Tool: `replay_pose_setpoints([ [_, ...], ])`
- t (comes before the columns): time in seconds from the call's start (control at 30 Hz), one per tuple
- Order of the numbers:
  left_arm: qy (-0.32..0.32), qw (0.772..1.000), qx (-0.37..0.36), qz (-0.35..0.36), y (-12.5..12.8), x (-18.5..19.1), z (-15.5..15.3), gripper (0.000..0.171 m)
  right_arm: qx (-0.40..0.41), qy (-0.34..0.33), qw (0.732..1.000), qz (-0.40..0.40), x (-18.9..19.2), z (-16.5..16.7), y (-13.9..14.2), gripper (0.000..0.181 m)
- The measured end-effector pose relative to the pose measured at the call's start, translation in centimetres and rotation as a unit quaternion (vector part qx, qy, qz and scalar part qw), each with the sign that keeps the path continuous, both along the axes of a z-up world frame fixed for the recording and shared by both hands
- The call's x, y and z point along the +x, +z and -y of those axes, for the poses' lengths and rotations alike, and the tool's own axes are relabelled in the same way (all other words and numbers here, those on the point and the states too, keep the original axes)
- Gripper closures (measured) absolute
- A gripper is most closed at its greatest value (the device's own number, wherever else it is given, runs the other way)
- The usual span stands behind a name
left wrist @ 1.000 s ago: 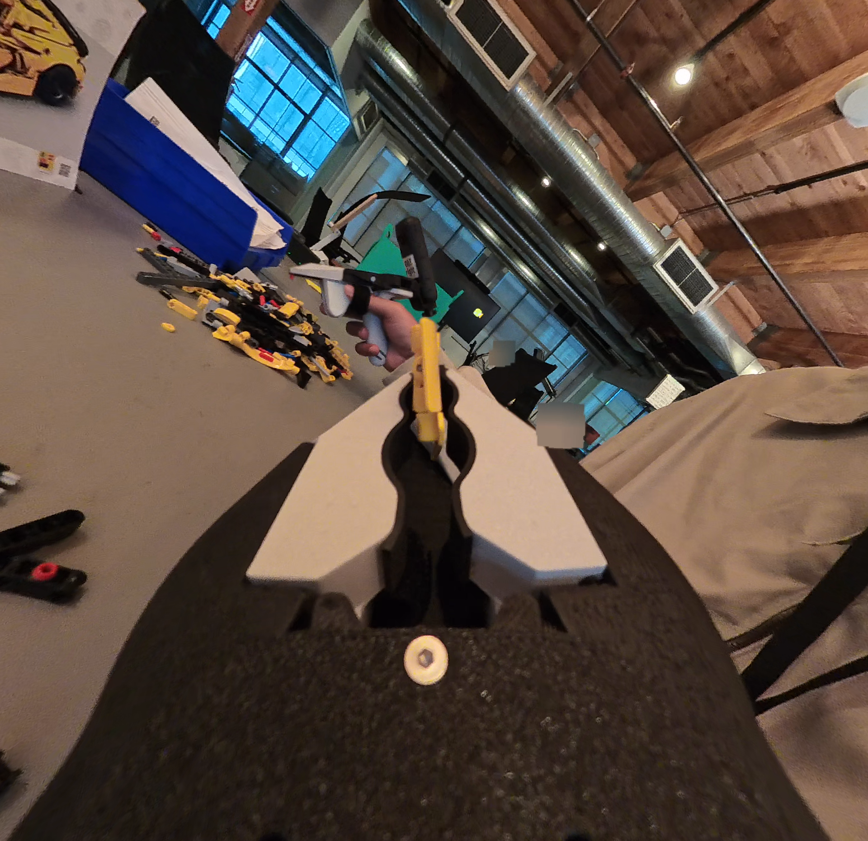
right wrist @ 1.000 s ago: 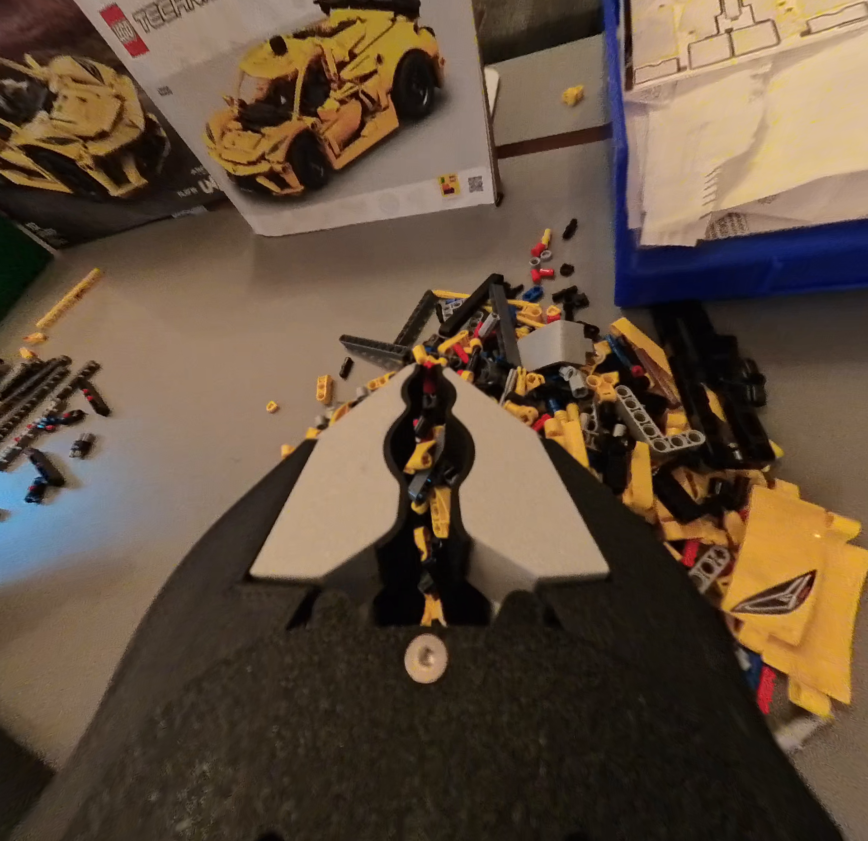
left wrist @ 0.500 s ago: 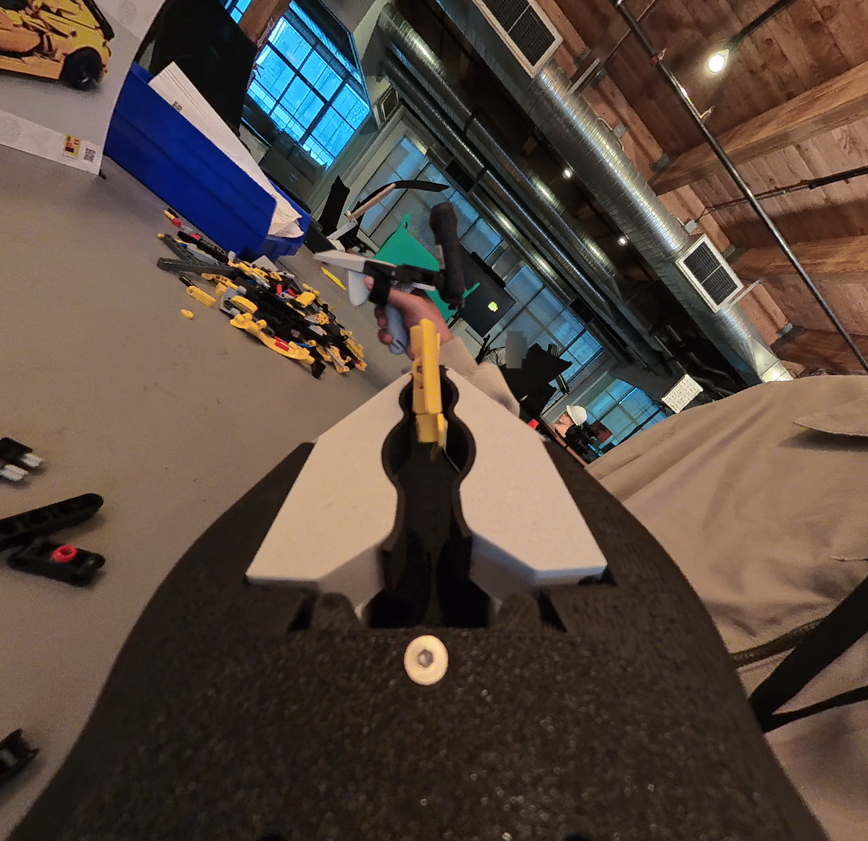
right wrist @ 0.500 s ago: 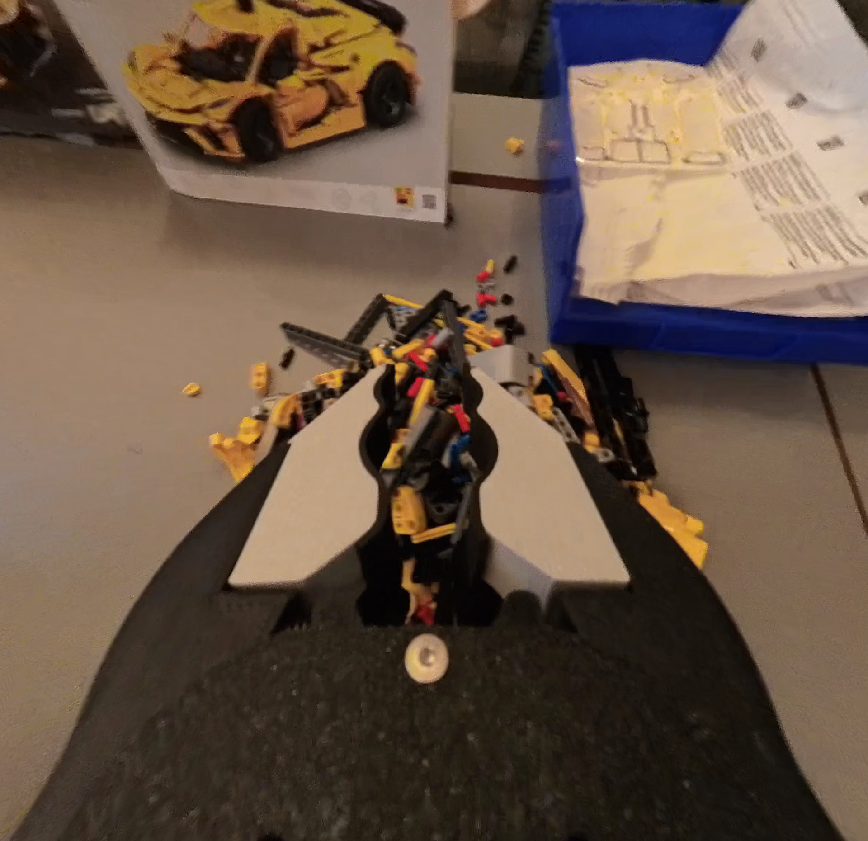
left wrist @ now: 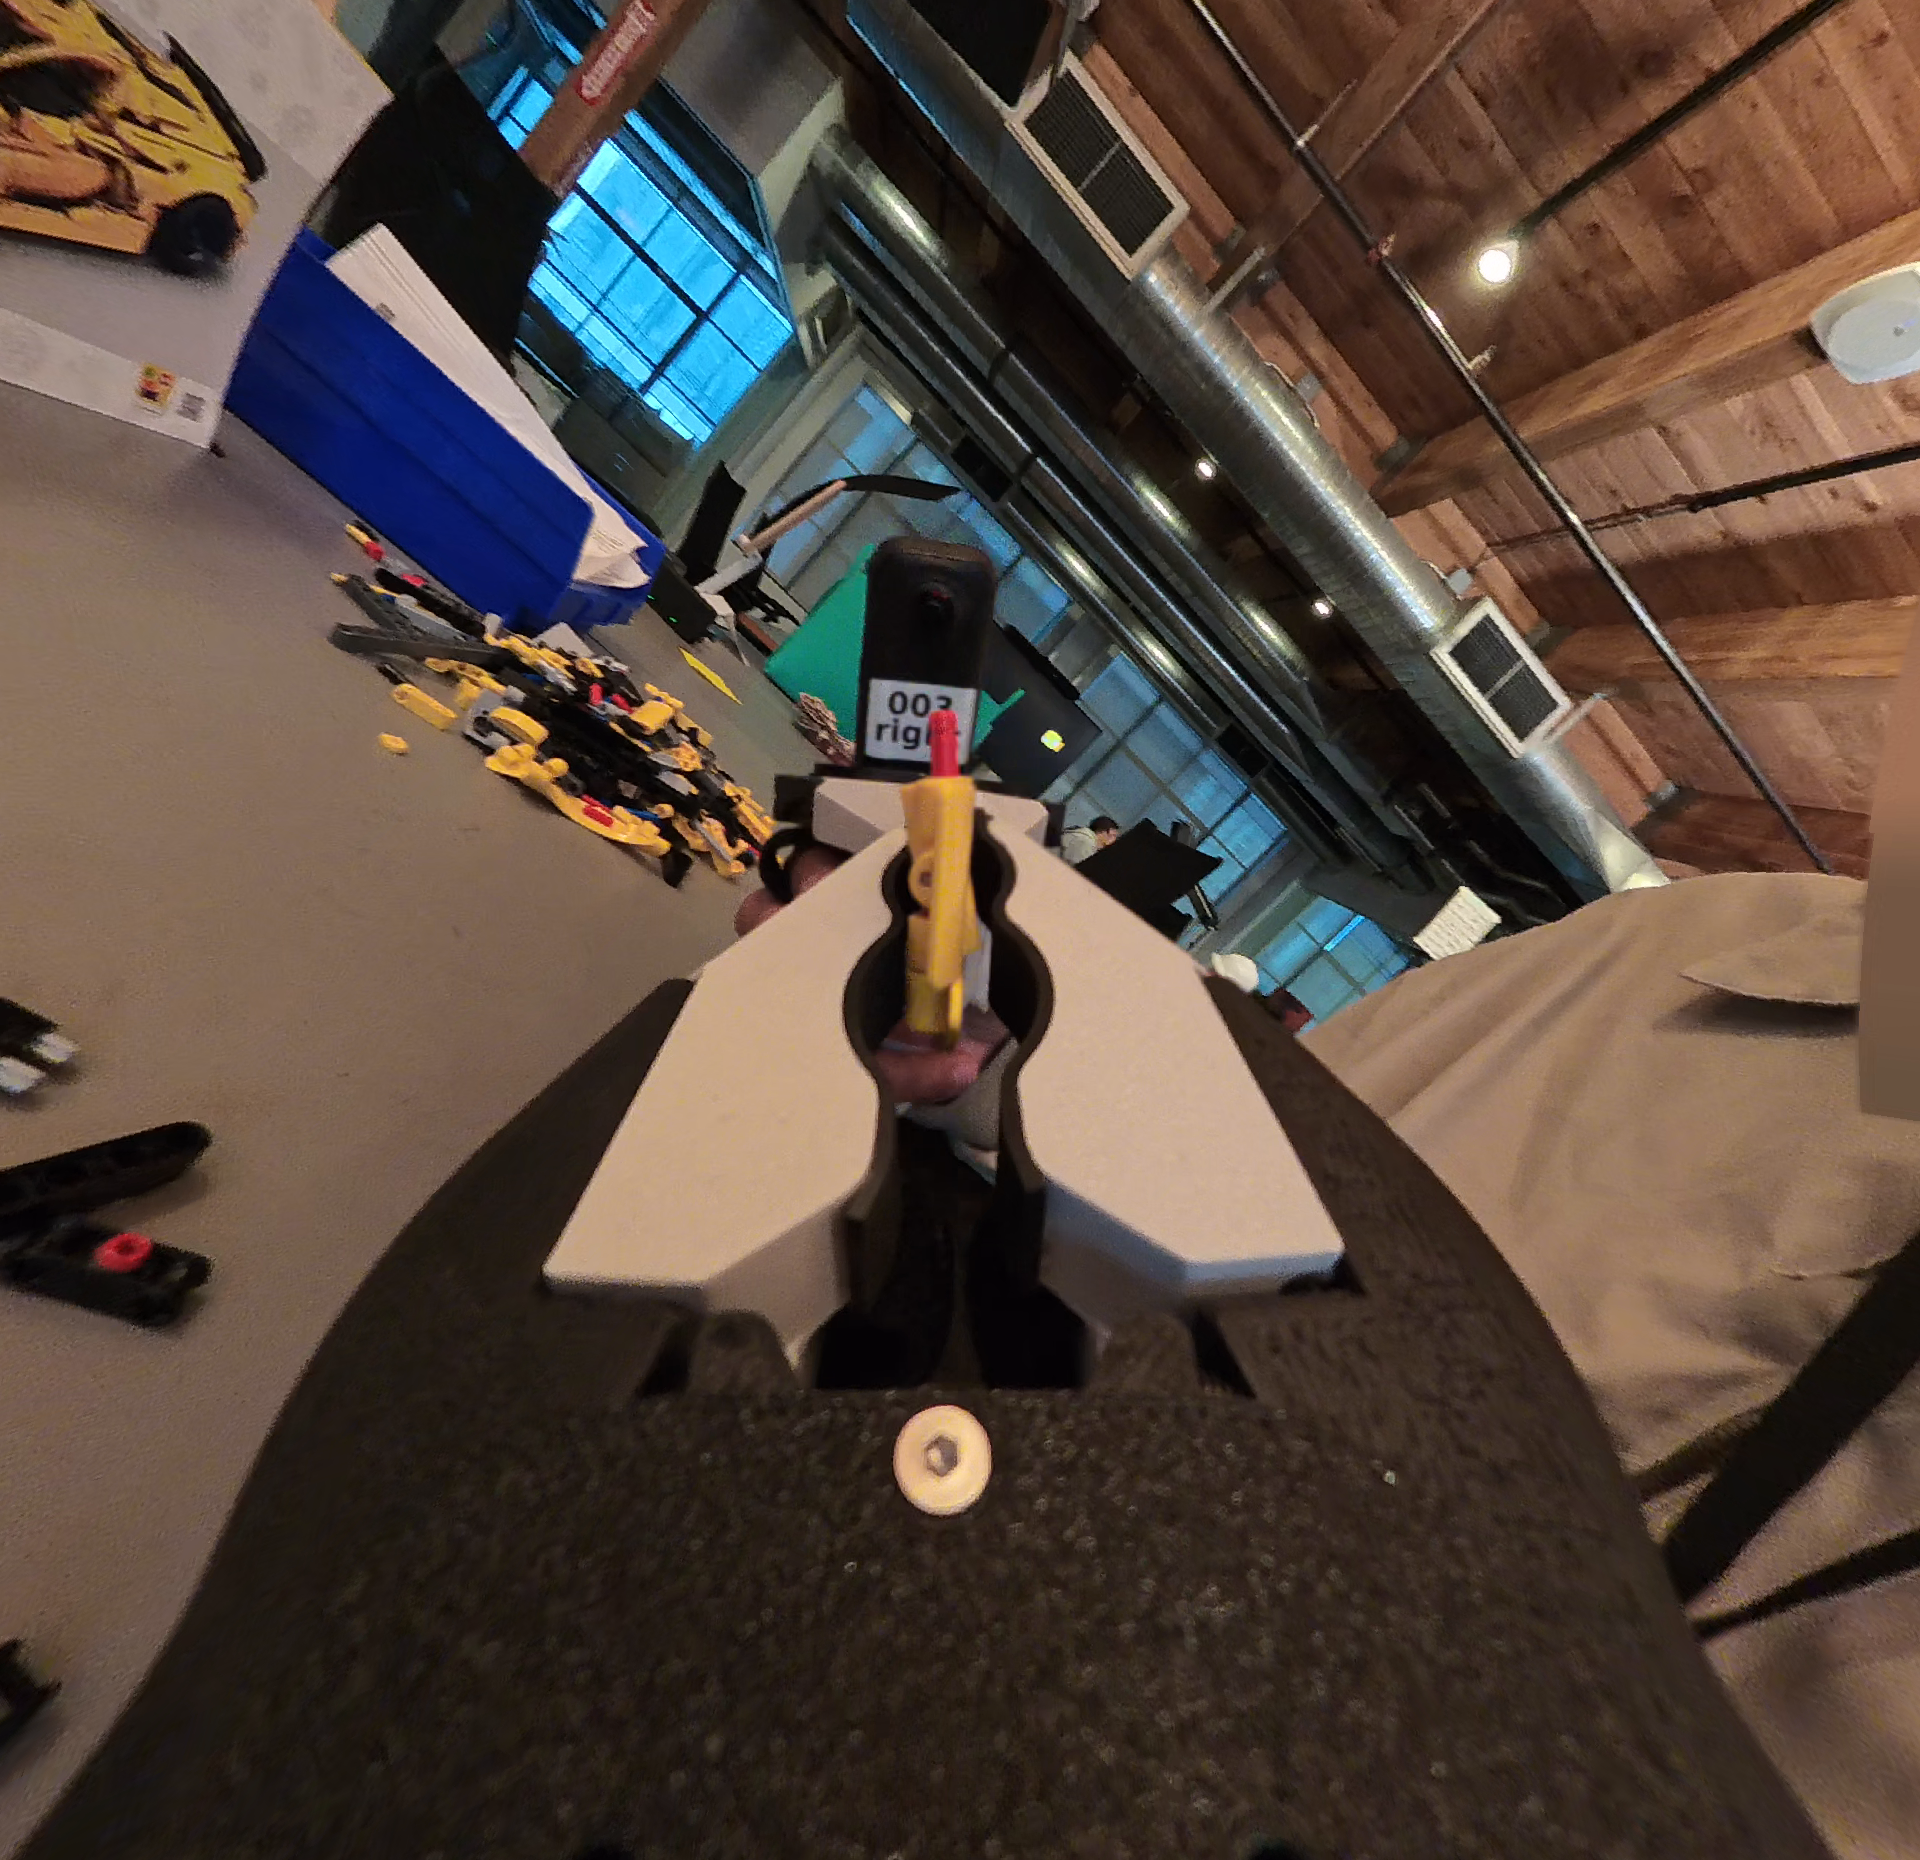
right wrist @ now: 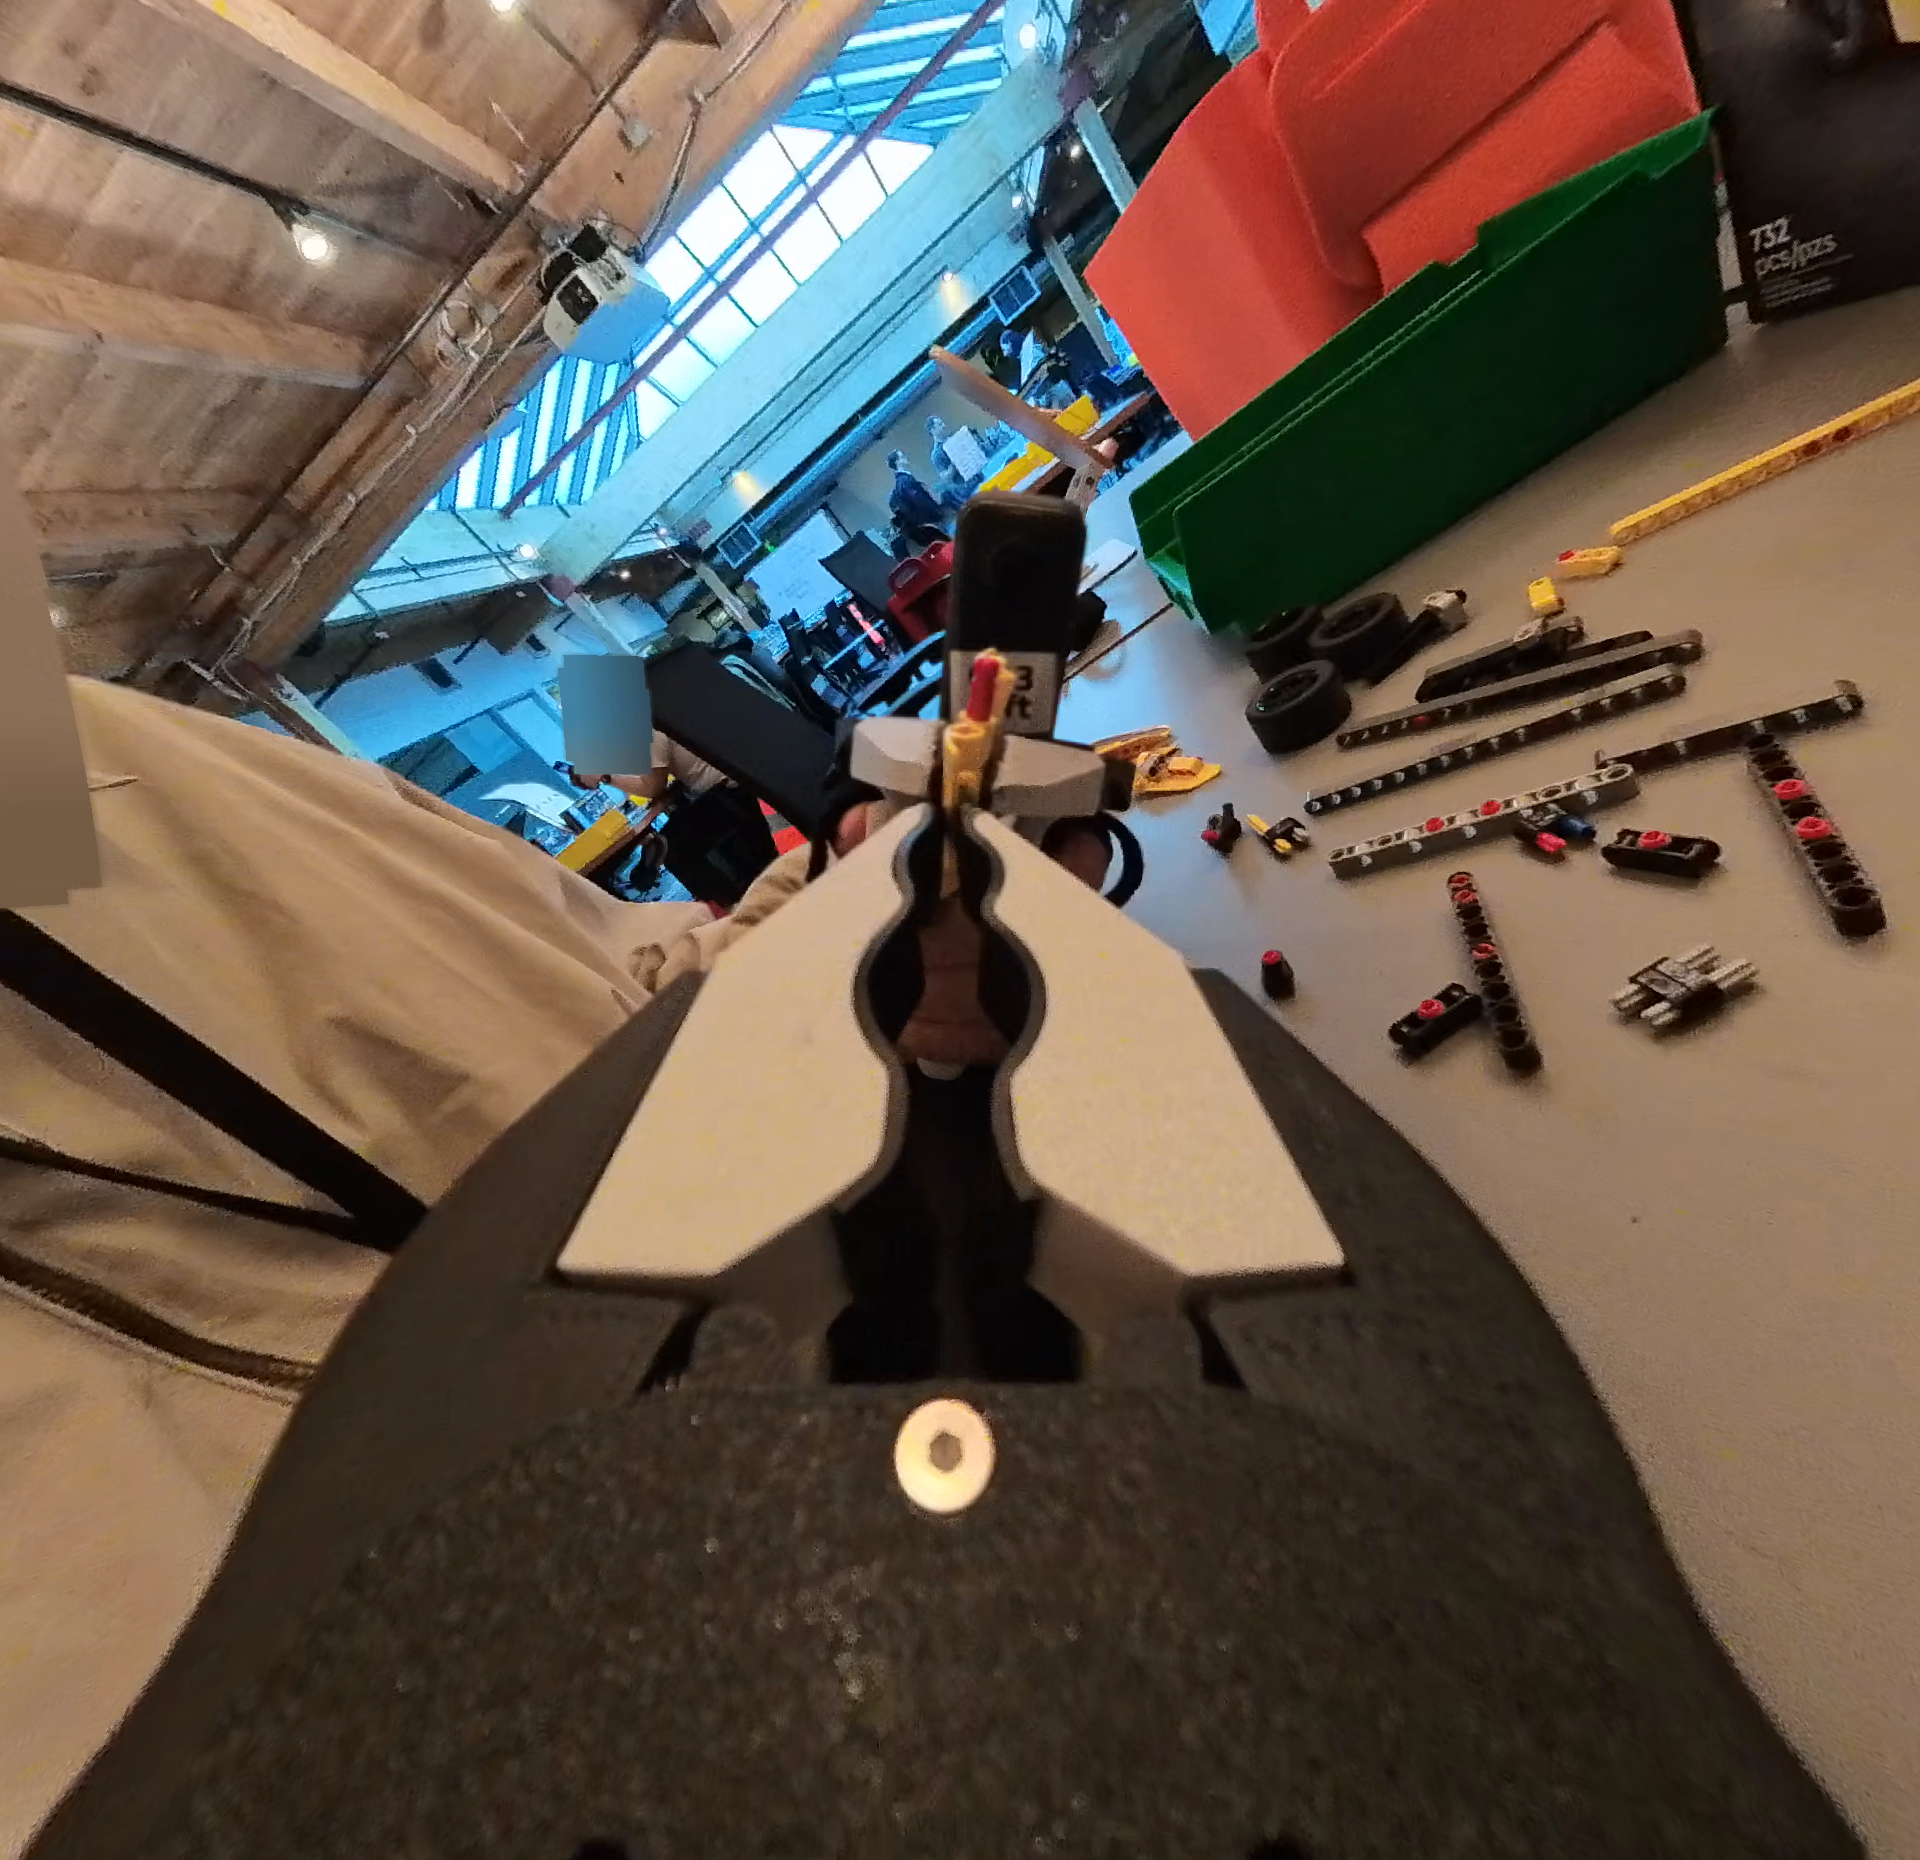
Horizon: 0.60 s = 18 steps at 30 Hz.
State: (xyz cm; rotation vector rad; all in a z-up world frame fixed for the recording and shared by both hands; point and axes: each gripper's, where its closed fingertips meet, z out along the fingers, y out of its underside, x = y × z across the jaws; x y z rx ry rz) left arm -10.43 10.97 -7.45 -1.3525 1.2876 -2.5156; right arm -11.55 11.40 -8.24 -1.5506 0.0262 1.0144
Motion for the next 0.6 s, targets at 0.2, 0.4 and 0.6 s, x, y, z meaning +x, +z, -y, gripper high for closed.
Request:
replay_pose_setpoints([
  [0.2,-0.016,1.000,0.013,-0.006,-0.3,-0.1,0.8,0.163,0.009,0.012,1.000,-0.017,0.4,1.0,0.3,0.180],
  [0.4,-0.007,1.000,-0.008,-0.005,0.0,0.0,0.0,0.163,0.007,0.023,0.999,-0.036,0.8,1.2,0.4,0.180],
  [0.6,0.011,1.000,0.024,0.015,0.2,-0.2,-0.1,0.165,0.003,0.027,0.998,-0.061,0.8,1.1,0.3,0.180],
])
